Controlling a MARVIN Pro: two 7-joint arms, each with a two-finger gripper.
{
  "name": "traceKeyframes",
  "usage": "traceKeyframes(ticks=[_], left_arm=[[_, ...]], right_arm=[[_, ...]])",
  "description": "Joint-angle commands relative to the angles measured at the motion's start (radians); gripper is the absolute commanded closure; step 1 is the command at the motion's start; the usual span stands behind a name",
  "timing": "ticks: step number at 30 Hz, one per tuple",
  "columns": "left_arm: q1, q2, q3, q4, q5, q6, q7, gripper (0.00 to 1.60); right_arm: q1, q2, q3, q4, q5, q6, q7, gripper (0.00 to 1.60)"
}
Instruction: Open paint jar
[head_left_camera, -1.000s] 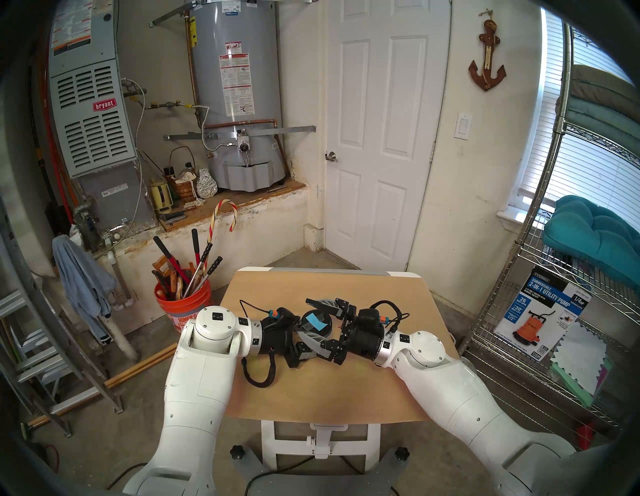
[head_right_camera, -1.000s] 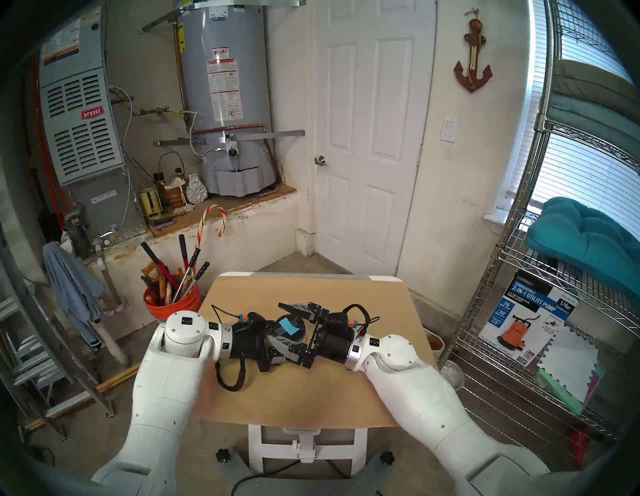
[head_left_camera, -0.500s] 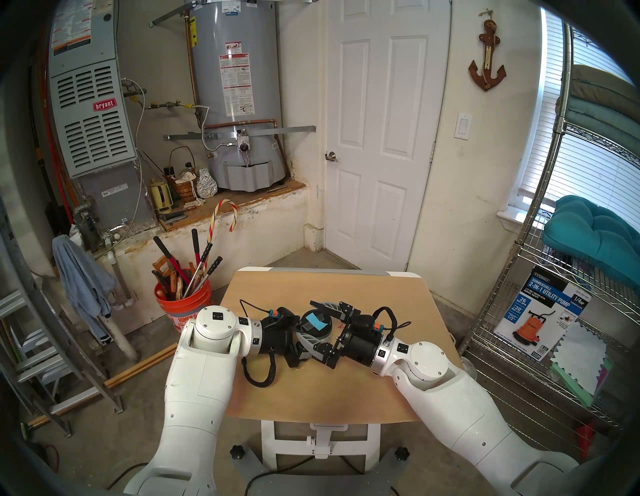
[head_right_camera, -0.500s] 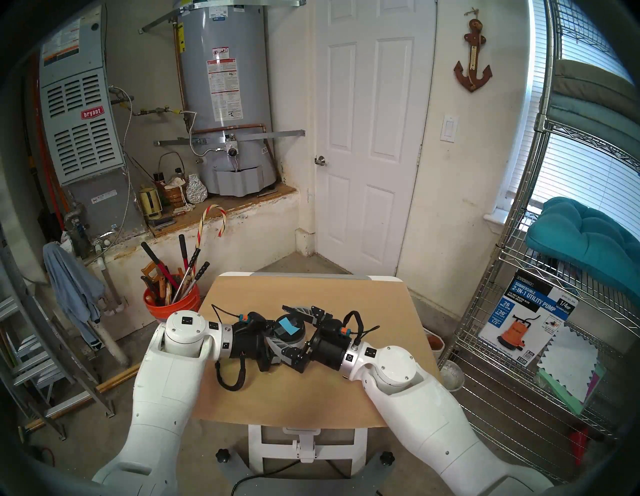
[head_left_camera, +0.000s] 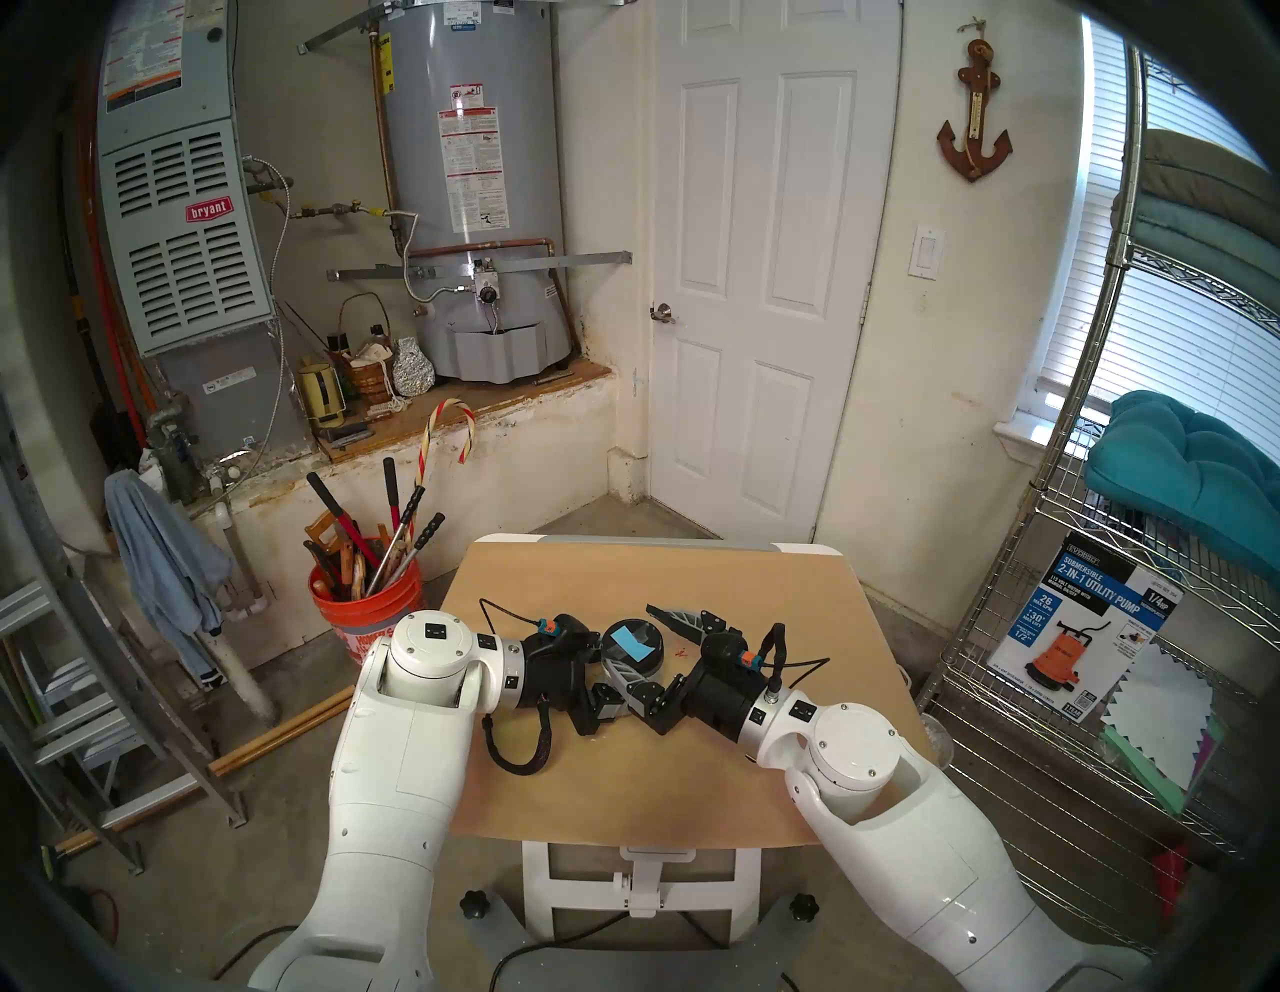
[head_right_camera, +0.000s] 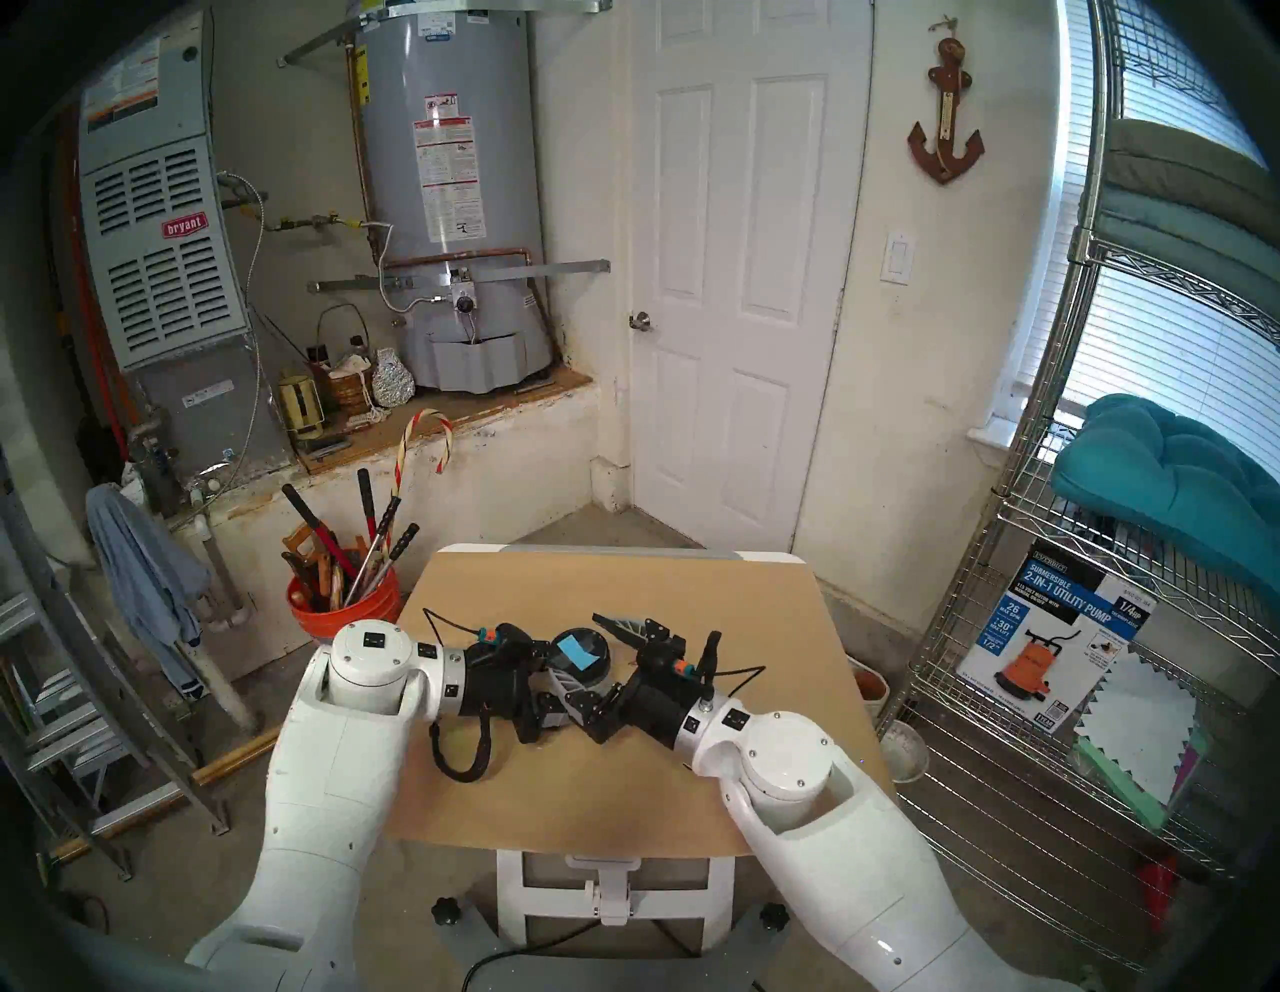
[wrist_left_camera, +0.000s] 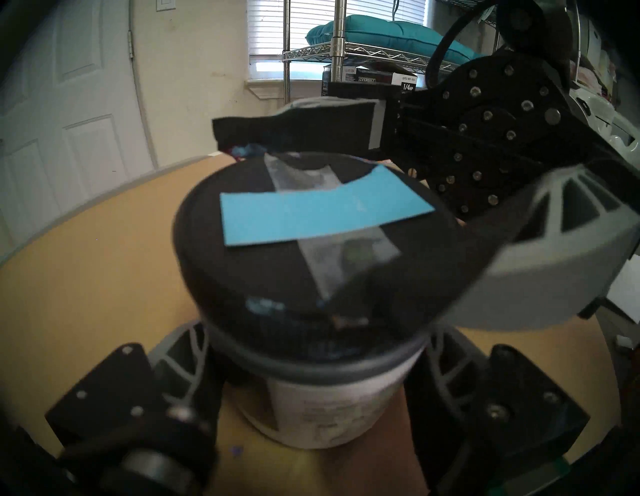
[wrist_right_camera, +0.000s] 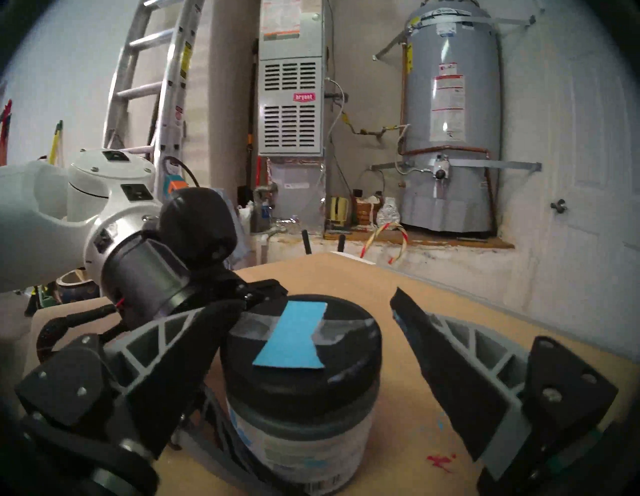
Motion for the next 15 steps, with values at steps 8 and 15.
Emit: traceKeyframes(ticks=[8, 15], left_arm=[[0.004, 0.002, -0.004, -0.008, -0.002, 0.005, -0.016, 1.60], [0.004, 0.000, -0.006, -0.009, -0.001, 0.005, -0.018, 1.60]], right_arm=[[-0.039, -0.045, -0.006, -0.112, -0.012, 0.136, -0.090, 0.00], [-0.056, -0.036, 0.004, -0.141, 0.002, 0.151, -0.083, 0.00]])
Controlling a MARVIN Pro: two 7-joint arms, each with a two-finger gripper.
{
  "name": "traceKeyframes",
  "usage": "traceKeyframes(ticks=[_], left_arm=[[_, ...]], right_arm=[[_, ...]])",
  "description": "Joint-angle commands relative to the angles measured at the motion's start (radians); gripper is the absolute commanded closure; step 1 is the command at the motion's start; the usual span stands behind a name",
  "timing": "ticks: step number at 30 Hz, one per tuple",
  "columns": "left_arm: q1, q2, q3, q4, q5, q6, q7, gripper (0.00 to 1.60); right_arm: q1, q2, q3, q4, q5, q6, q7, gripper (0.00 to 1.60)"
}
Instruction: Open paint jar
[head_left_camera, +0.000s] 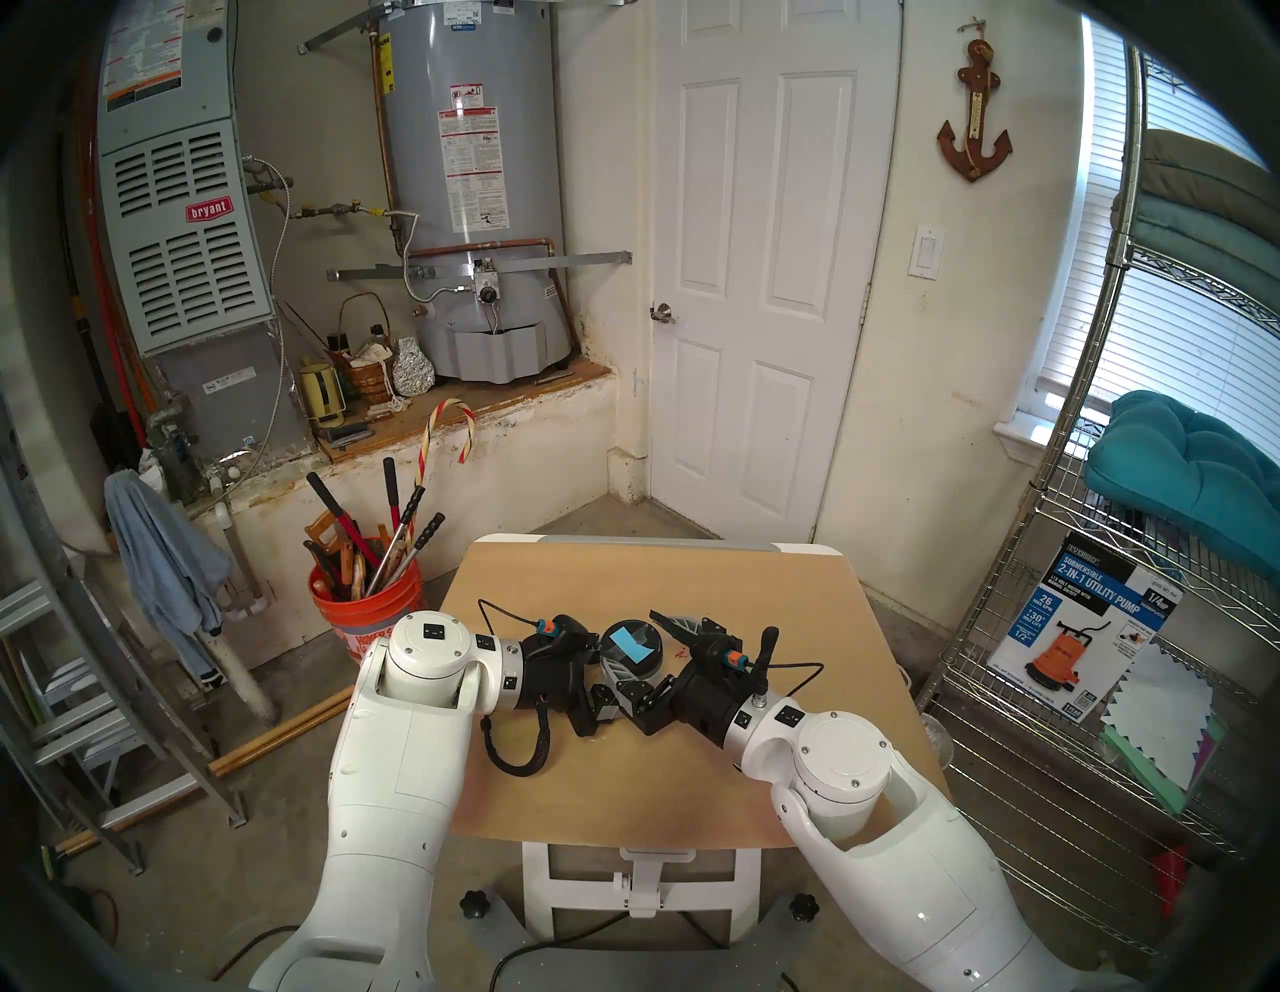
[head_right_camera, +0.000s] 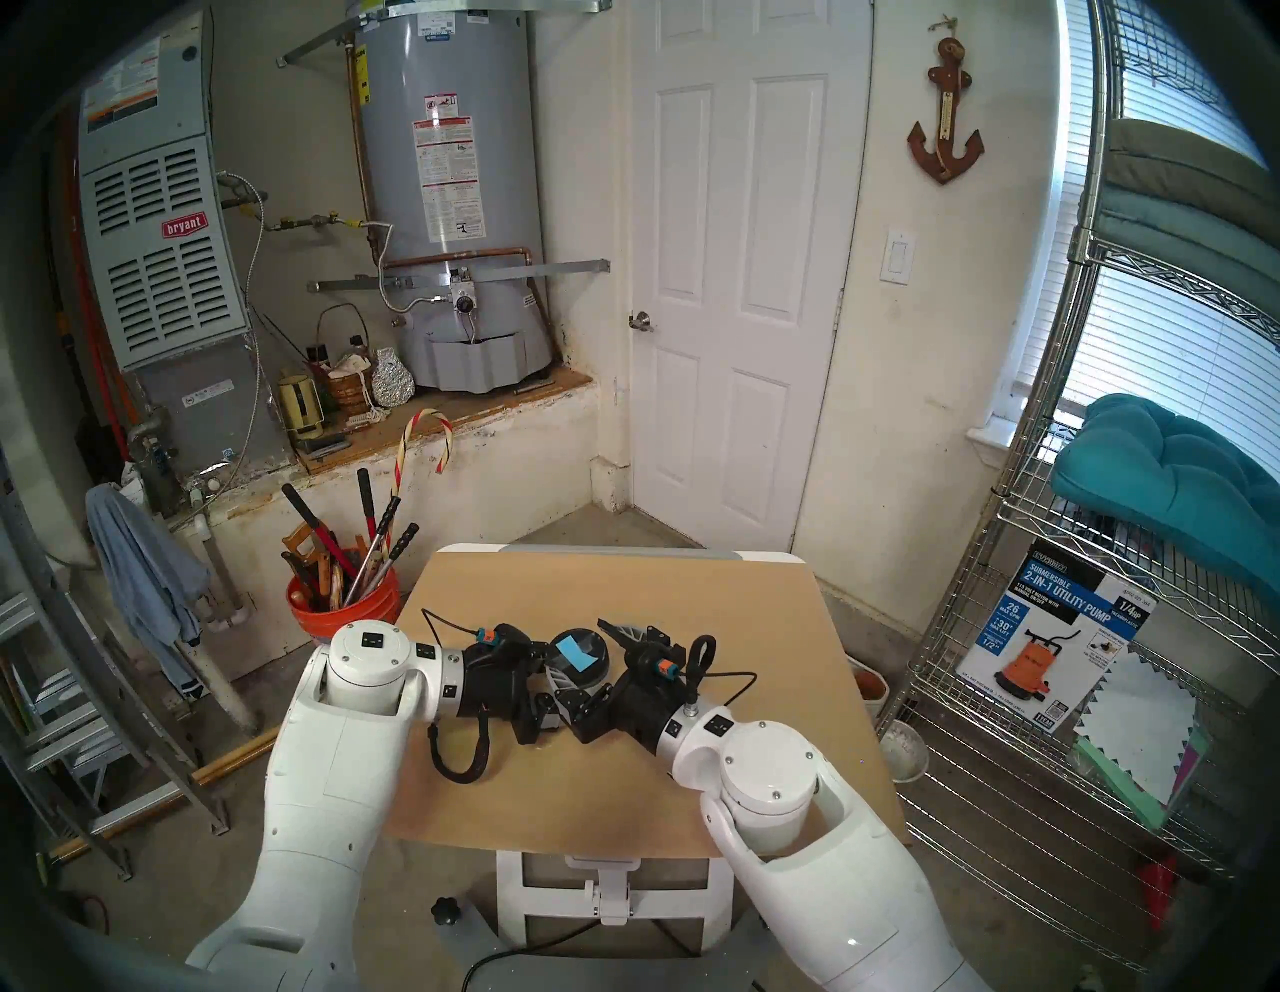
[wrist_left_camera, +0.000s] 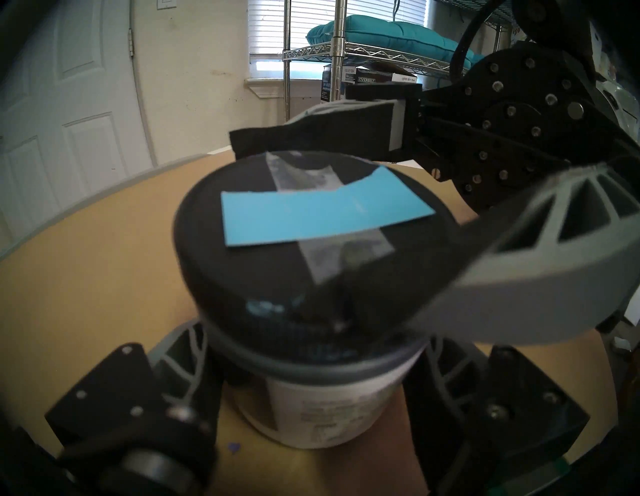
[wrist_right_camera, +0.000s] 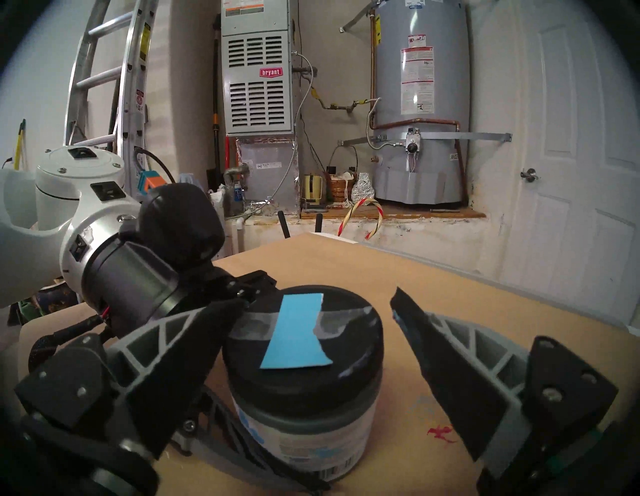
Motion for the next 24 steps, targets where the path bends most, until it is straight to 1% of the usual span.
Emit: traceKeyframes(ticks=[1, 13, 23, 24], left_arm=[[-0.001, 0.002, 0.002, -0.003, -0.002, -0.002, -0.007, 1.60], [-0.006, -0.001, 0.003, 0.003, 0.001, -0.002, -0.007, 1.60], [-0.004, -0.003, 0.002, -0.002, 0.003, 0.001, -0.009, 1.60], [-0.004, -0.002, 0.002, -0.002, 0.003, 0.001, -0.010, 1.60]], right_arm=[[-0.008, -0.006, 0.006, -0.054, 0.022, 0.010, 0.005, 0.00], [-0.017, -0.010, 0.003, -0.061, 0.033, 0.011, 0.013, 0.00], [-0.001, -0.025, -0.010, -0.018, 0.019, 0.003, 0.006, 0.00], [0.003, -0.025, -0.017, -0.009, 0.004, -0.001, -0.002, 0.00]])
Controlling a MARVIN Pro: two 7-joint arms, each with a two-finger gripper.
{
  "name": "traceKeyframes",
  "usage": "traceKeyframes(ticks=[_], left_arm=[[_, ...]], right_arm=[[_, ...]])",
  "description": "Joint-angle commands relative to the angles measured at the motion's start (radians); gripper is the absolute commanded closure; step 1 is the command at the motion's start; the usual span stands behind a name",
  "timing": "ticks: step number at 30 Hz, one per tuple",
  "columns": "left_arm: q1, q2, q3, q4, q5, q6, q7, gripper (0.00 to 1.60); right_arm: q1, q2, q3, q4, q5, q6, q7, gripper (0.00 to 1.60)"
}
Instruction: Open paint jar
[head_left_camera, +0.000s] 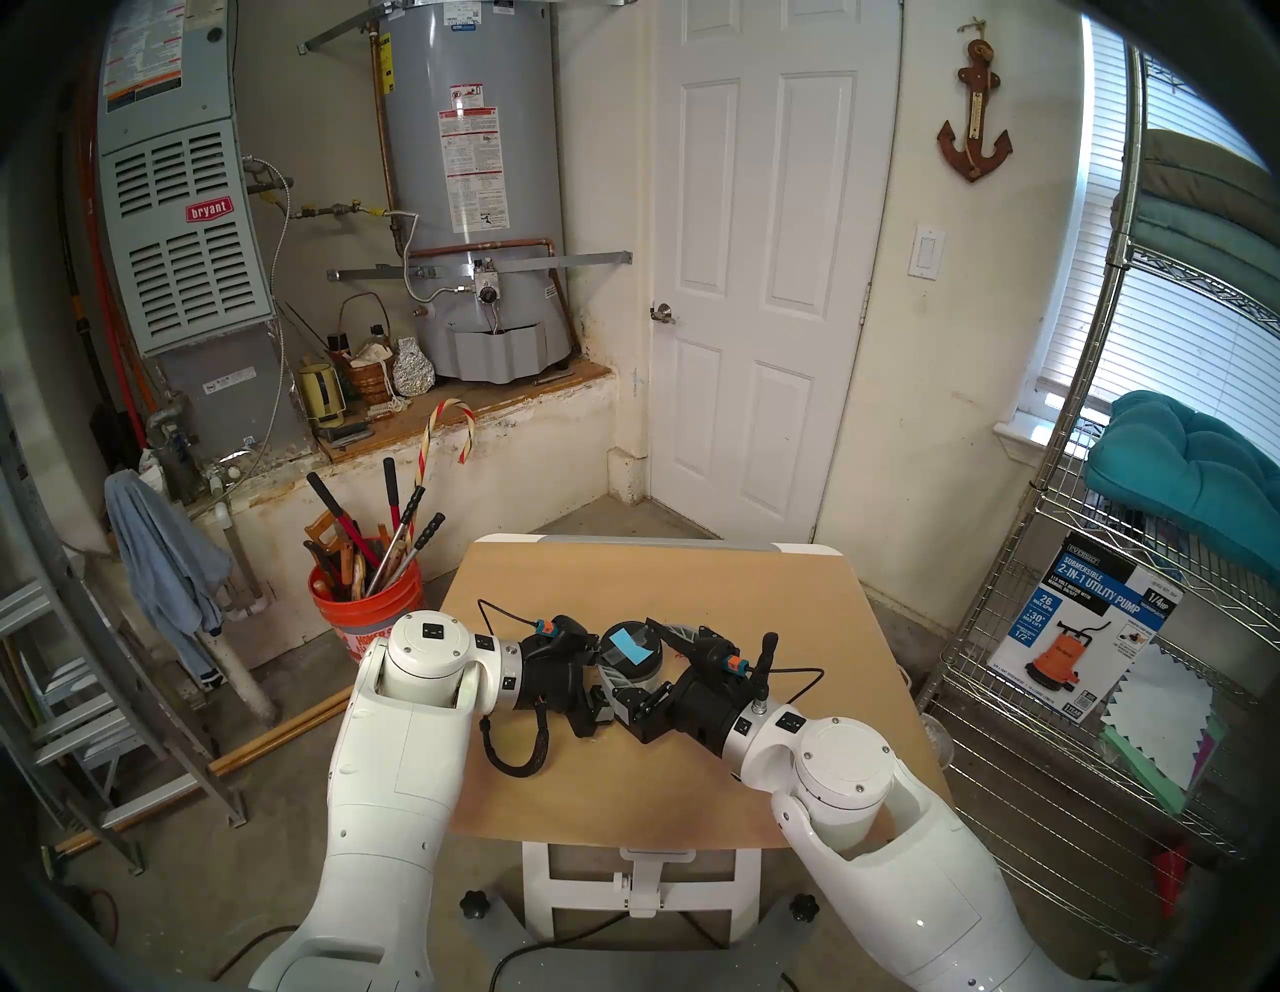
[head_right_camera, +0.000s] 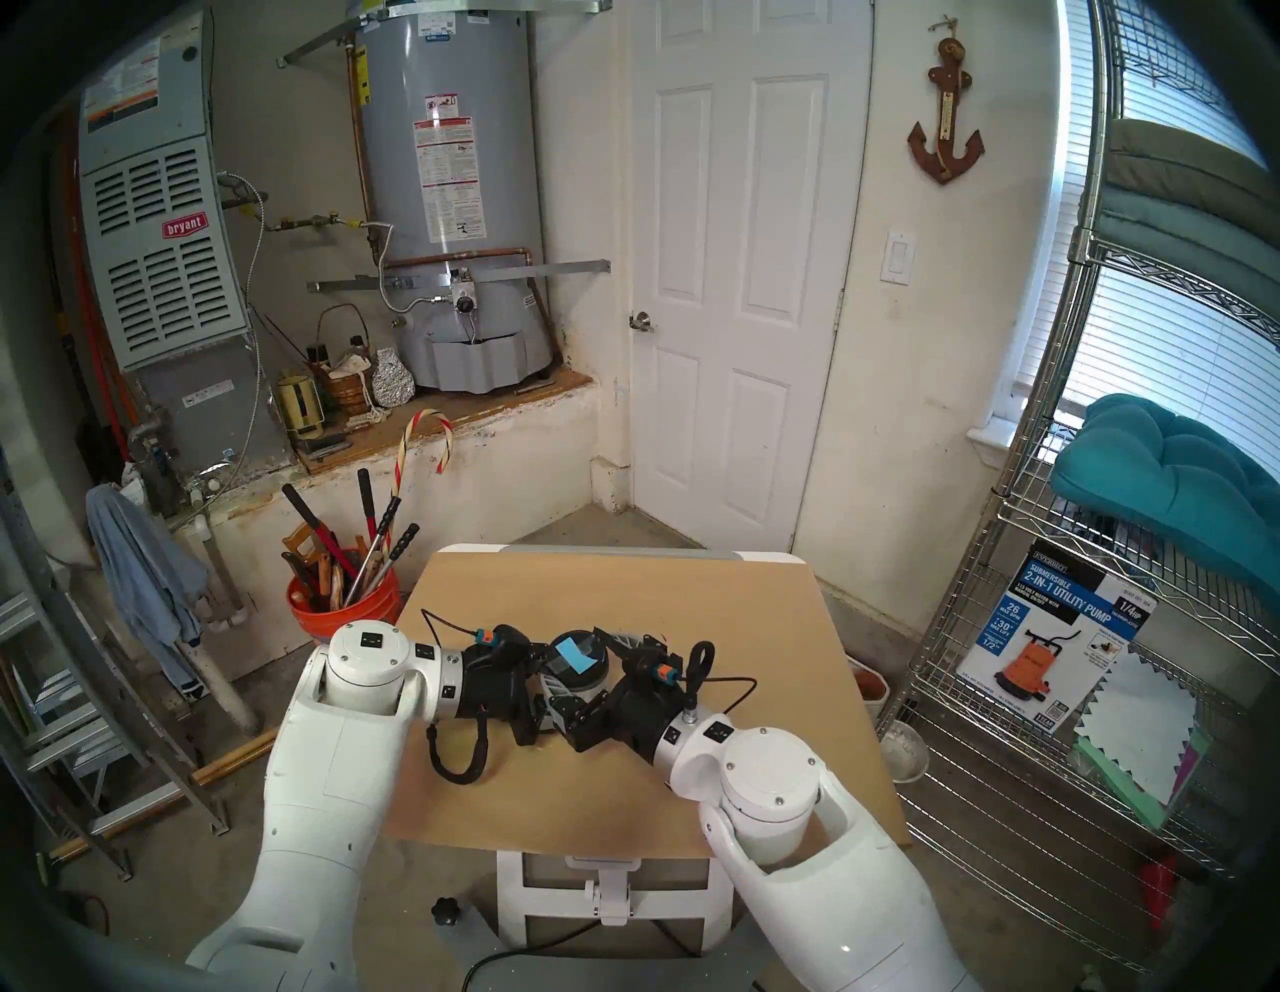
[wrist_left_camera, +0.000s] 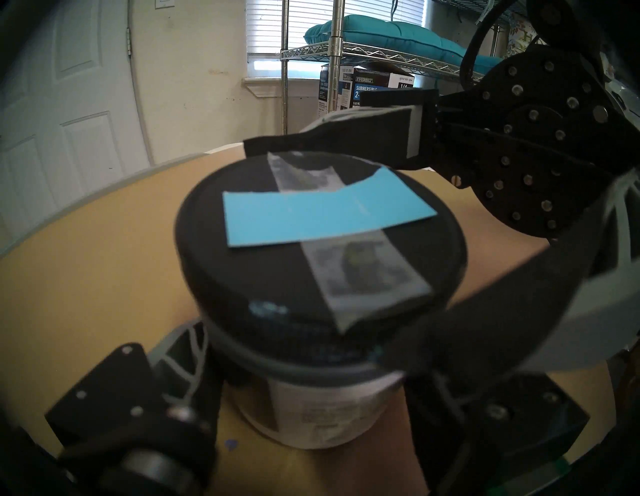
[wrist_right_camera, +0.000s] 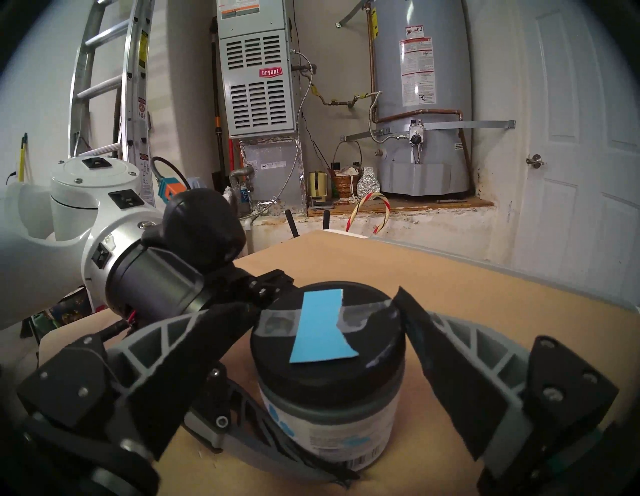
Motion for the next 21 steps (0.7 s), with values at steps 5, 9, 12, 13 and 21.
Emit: traceKeyframes(ticks=[5, 9, 12, 13, 21], left_arm=[[0.000, -0.003, 0.002, -0.005, 0.000, 0.001, -0.002, 1.60], [0.002, -0.002, 0.001, -0.008, 0.000, 0.003, -0.002, 1.60], [0.004, -0.002, 0.000, -0.011, 0.000, 0.003, -0.003, 1.60], [0.004, -0.002, 0.000, -0.011, 0.000, 0.004, -0.004, 1.60], [0.003, 0.000, 0.001, -0.008, 0.000, 0.006, -0.010, 1.60]], right_arm=[[0.027, -0.025, -0.019, 0.017, -0.028, -0.026, -0.016, 0.00], [0.031, -0.027, -0.018, 0.019, -0.034, -0.034, -0.021, 0.00], [0.032, -0.026, -0.015, 0.020, -0.034, -0.036, -0.021, 0.00], [0.032, -0.025, -0.014, 0.019, -0.033, -0.037, -0.020, 0.00], [0.057, 0.009, -0.015, 0.045, -0.027, -0.038, 0.038, 1.19]])
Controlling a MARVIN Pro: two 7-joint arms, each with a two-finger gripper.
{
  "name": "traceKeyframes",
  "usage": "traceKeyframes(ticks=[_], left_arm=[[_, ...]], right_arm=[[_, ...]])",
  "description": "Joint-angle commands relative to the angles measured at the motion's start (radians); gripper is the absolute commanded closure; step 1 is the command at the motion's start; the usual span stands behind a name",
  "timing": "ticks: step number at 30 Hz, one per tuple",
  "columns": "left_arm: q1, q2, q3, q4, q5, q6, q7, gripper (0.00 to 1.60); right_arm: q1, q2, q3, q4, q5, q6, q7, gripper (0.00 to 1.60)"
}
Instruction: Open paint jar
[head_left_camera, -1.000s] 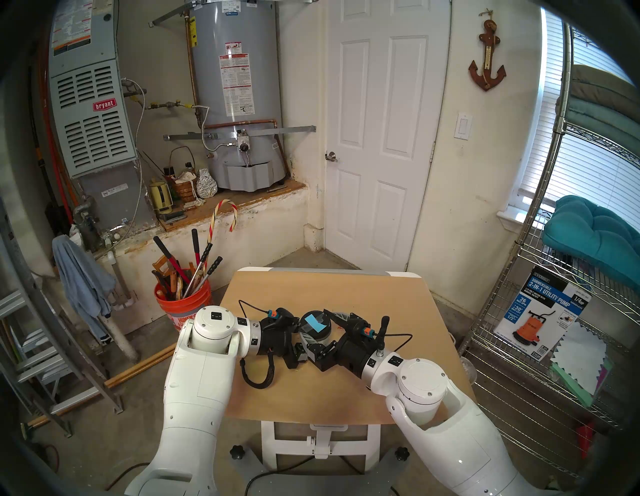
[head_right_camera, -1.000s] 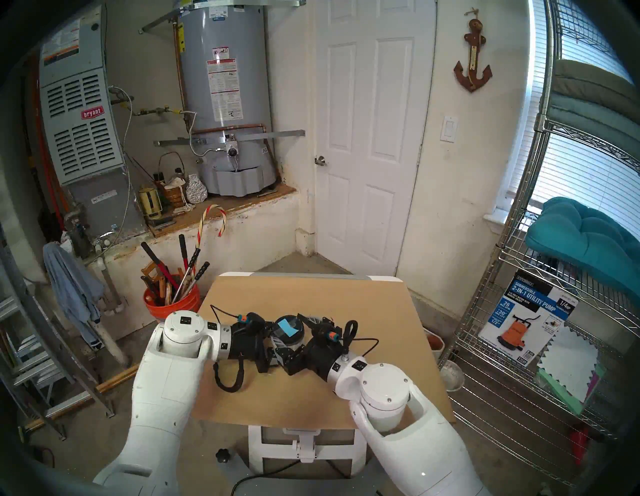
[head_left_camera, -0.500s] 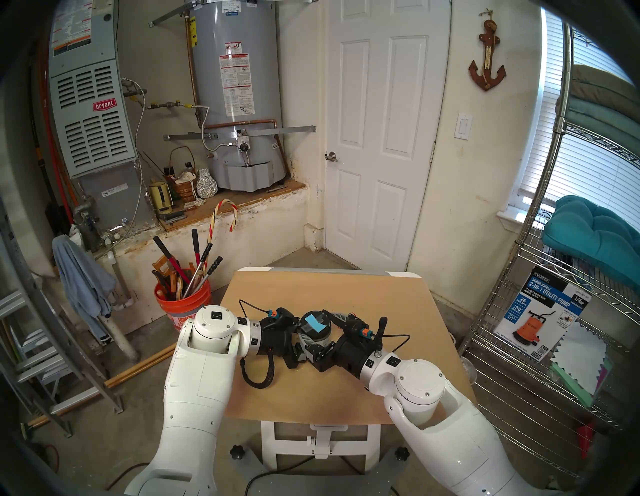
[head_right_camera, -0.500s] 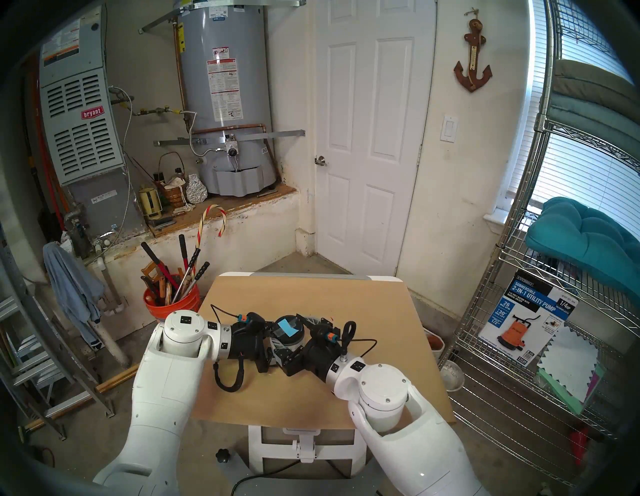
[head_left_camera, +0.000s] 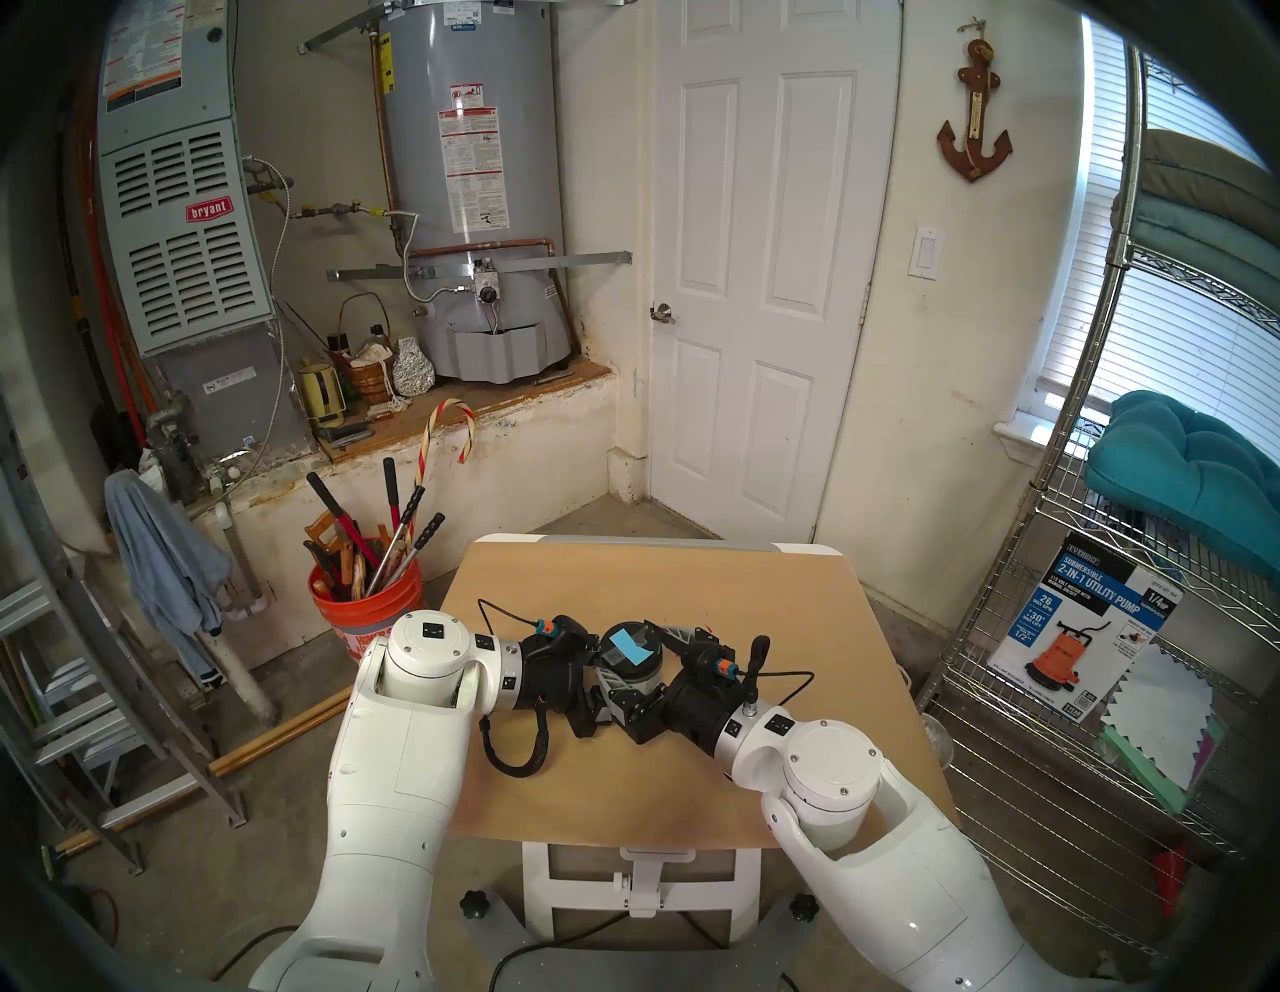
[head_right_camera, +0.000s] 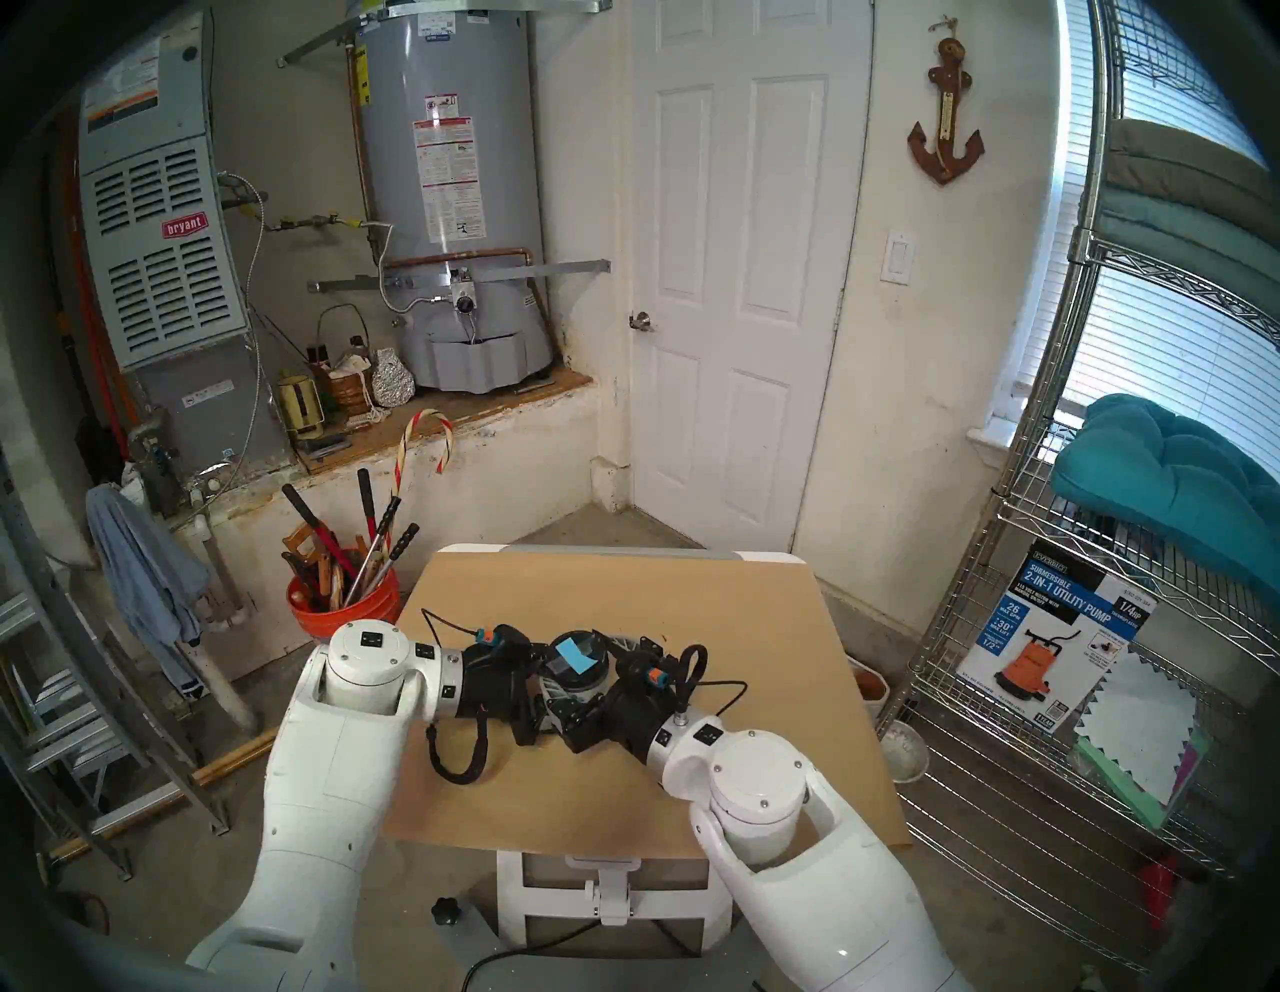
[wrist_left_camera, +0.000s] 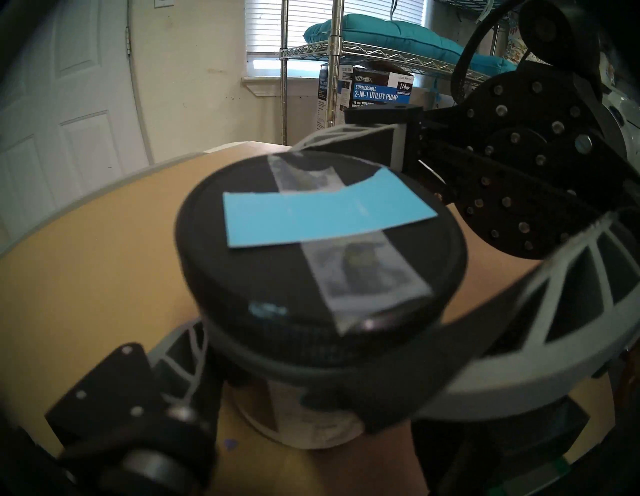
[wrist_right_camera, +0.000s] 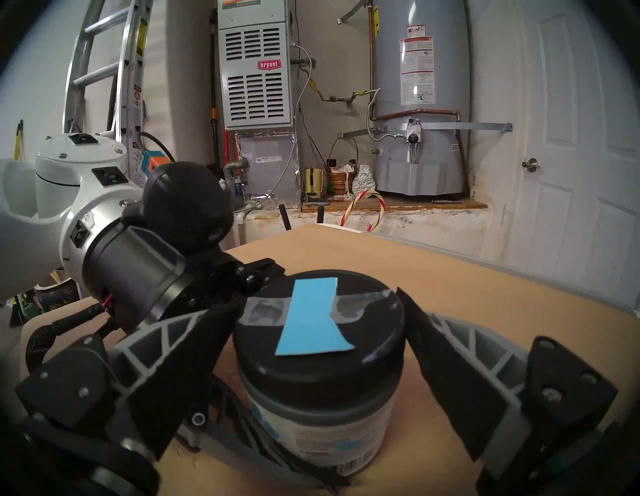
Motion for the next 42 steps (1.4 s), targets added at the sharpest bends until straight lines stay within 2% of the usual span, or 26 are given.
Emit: traceKeyframes(ticks=[1, 2, 5, 6, 8, 9, 13, 14, 15, 16, 20, 21, 23, 27, 29, 35, 38, 39, 42], left_arm=[[0.002, 0.000, 0.002, -0.005, -0.003, 0.001, -0.008, 1.60], [0.002, 0.000, 0.002, -0.005, -0.003, 0.002, -0.008, 1.60], [0.004, -0.001, 0.005, -0.015, -0.002, 0.006, -0.011, 1.60], [0.004, -0.001, 0.005, -0.017, -0.001, 0.008, -0.012, 1.60], [0.005, -0.001, 0.007, -0.021, 0.000, 0.010, -0.013, 1.60], [0.006, 0.000, 0.007, -0.023, 0.000, 0.012, -0.013, 1.60], [0.008, 0.002, 0.009, -0.030, 0.001, 0.017, -0.015, 1.60], [0.010, 0.003, 0.010, -0.035, 0.001, 0.021, -0.015, 1.60], [0.012, 0.003, 0.011, -0.039, 0.001, 0.022, -0.015, 1.60], [0.013, 0.003, 0.011, -0.042, 0.000, 0.024, -0.015, 1.60], [0.020, 0.005, 0.012, -0.049, -0.001, 0.029, -0.014, 1.60], [0.021, 0.006, 0.013, -0.051, -0.001, 0.030, -0.013, 1.60], [0.023, 0.007, 0.014, -0.054, -0.002, 0.033, -0.012, 1.60], [0.026, 0.009, 0.017, -0.059, -0.004, 0.038, -0.013, 1.60], [0.025, 0.010, 0.018, -0.059, -0.005, 0.039, -0.013, 1.60], [0.002, 0.015, 0.025, -0.033, -0.024, 0.027, -0.030, 1.60], [-0.018, 0.019, 0.031, -0.027, -0.036, 0.026, -0.051, 1.60], [-0.024, 0.020, 0.032, -0.024, -0.040, 0.028, -0.059, 1.60], [-0.042, 0.027, 0.043, -0.013, -0.042, 0.026, -0.082, 1.60]], right_arm=[[0.052, 0.026, -0.006, 0.022, 0.006, -0.013, 0.067, 1.27], [0.065, 0.034, -0.010, 0.037, 0.004, -0.011, 0.085, 1.39], [0.104, 0.043, -0.020, 0.089, -0.019, -0.017, 0.105, 1.50], [0.118, 0.047, -0.021, 0.108, -0.015, -0.022, 0.122, 1.60], [0.140, 0.054, -0.023, 0.136, -0.023, -0.049, 0.144, 1.60], [0.159, 0.065, -0.027, 0.160, -0.021, -0.082, 0.181, 1.60], [0.198, 0.072, -0.011, 0.198, -0.005, -0.118, 0.232, 1.60], [0.239, 0.075, -0.015, 0.250, -0.005, -0.149, 0.279, 1.60], [0.213, 0.070, 0.010, 0.216, -0.013, -0.131, 0.282, 1.59], [0.257, 0.080, -0.009, 0.263, 0.009, -0.157, 0.319, 1.60], [0.288, 0.085, 0.000, 0.300, 0.021, -0.197, 0.404, 1.59], [0.295, 0.083, 0.002, 0.311, 0.026, -0.203, 0.421, 1.53], [0.319, 0.082, 0.001, 0.341, 0.053, -0.212, 0.470, 1.60], [0.365, 0.074, 0.000, 0.401, 0.073, -0.238, 0.560, 1.56], [0.384, 0.068, -0.001, 0.424, 0.094, -0.239, 0.606, 1.60], [0.455, 0.033, -0.013, 0.509, 0.097, -0.253, 0.738, 1.60], [0.495, 0.021, -0.027, 0.556, 0.106, -0.259, 0.786, 1.60], [0.488, 0.010, -0.010, 0.556, 0.096, -0.261, 0.795, 1.60], [0.531, 0.008, -0.033, 0.603, 0.106, -0.269, 0.833, 1.60]])
